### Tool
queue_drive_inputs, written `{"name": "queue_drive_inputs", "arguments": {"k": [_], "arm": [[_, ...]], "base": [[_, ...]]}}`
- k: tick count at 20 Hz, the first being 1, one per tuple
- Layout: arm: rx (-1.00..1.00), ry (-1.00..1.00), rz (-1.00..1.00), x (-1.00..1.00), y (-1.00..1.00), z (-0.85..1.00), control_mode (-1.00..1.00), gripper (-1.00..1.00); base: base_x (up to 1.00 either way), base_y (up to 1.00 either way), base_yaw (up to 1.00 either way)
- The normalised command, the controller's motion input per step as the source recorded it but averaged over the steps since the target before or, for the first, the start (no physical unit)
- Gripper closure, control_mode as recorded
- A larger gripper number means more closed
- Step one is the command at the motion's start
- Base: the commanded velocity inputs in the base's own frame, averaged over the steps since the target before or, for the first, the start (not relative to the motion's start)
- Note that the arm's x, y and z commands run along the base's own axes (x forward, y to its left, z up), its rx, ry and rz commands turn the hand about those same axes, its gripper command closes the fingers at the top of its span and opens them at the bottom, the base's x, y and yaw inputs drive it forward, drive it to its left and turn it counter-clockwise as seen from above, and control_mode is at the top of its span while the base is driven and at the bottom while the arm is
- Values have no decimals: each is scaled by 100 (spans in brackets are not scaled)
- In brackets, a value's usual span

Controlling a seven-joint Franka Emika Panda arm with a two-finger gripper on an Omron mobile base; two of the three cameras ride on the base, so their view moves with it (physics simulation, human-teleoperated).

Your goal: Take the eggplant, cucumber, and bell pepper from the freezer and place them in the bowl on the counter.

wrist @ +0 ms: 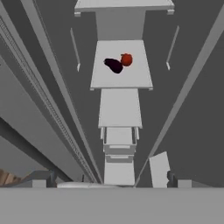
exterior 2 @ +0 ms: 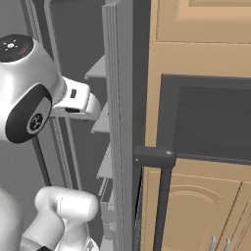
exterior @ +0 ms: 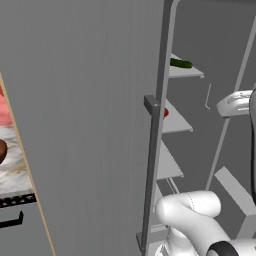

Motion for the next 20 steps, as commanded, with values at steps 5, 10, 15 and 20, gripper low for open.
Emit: {"name": "queue_drive_inputs", "arguments": {"k": [5,10,15,20], "arm": [[0,-1,-1,33,0,0,-100,-100],[0,0,-2,52,0,0,-100,-100],[0,0,-1,69,0,0,-100,-100],[0,0,0,68,0,0,-100,-100]], "base": [[0,0,0],[0,0,0],[0,0,0],[0,0,0]]}}
